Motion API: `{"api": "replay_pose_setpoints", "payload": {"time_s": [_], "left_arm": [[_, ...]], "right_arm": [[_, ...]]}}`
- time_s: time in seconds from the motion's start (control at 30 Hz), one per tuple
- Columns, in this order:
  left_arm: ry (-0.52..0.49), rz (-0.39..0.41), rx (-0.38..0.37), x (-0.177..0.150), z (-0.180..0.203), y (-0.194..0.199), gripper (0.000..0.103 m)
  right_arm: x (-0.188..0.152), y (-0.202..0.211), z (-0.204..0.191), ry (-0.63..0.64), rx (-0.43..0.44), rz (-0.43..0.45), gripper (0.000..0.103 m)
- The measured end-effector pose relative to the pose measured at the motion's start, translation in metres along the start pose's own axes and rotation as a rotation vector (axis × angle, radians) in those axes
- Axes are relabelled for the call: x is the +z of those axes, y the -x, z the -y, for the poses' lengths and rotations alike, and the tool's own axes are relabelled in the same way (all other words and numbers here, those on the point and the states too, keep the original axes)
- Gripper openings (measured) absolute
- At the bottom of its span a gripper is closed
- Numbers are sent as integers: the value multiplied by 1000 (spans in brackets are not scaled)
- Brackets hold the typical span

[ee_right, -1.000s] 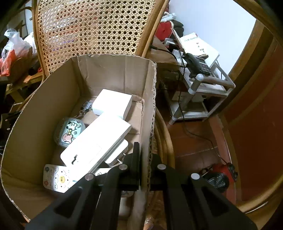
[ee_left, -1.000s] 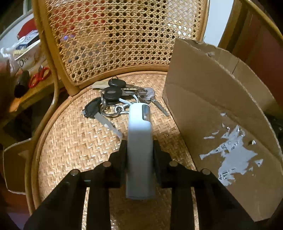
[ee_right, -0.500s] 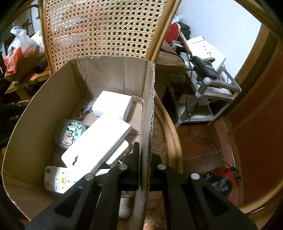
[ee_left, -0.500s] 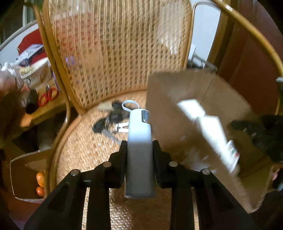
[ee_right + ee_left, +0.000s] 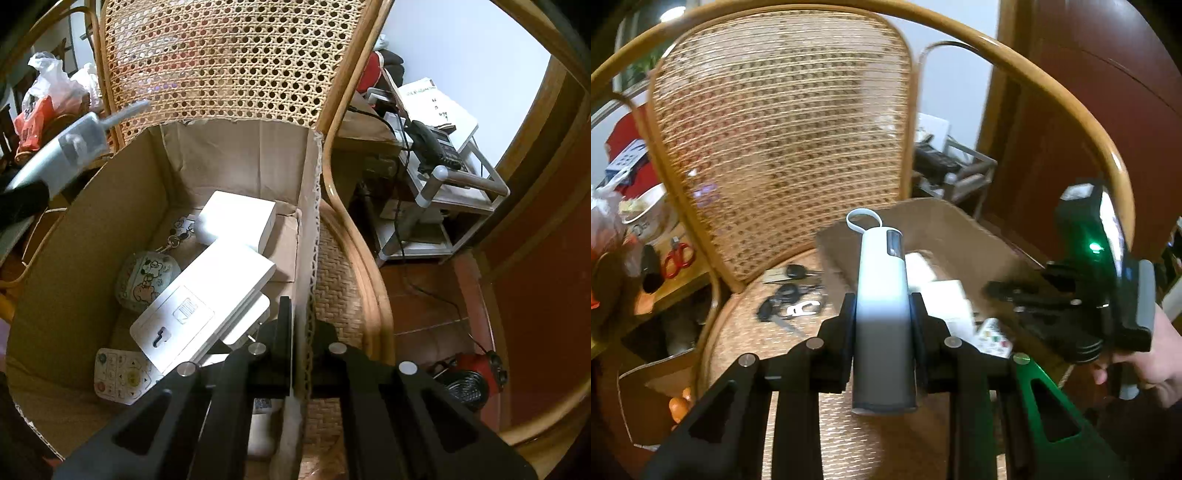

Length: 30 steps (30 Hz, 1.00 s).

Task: Organize rigid objects
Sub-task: 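Carry the cylindrical device with the left gripper into the box and release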

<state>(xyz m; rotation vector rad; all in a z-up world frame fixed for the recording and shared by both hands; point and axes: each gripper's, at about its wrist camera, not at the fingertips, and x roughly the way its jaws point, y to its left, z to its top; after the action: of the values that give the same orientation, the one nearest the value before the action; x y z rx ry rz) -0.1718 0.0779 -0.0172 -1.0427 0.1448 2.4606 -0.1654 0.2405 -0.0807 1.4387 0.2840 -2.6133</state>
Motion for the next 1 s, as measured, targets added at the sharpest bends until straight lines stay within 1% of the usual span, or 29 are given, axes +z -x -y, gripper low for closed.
{"api": "replay_pose_setpoints", "payload": {"time_s": [0.17,0.33,0.43,0.67,0.77,0.83,0.87,0.93,1.0], "left_arm": [[-39,-45,-53,-2,31,-19,26],[-43,-84,-81,-7,50,-39,26],[-42,-89,-63,-8,53,-47,26],[-39,-90,-49,-8,53,-50,26],[-2,-64,-66,-6,47,-47,28],[-20,-60,-25,-4,47,-45,39],[-21,-52,-11,-4,46,-43,42],[-3,-43,-7,-3,40,-41,56],[14,-29,-7,-1,33,-38,65]], "right_arm": [[-1,0,-3,3,4,0,6],[-2,1,-1,-2,7,1,6],[-2,1,0,-6,14,0,6],[-3,2,-1,-1,8,0,7],[-3,2,-1,-2,7,0,6],[-3,2,-2,-4,6,-1,7],[-3,2,-2,-6,8,0,7],[-3,3,-2,-3,5,1,7],[-4,2,-2,-3,6,0,7]]}}
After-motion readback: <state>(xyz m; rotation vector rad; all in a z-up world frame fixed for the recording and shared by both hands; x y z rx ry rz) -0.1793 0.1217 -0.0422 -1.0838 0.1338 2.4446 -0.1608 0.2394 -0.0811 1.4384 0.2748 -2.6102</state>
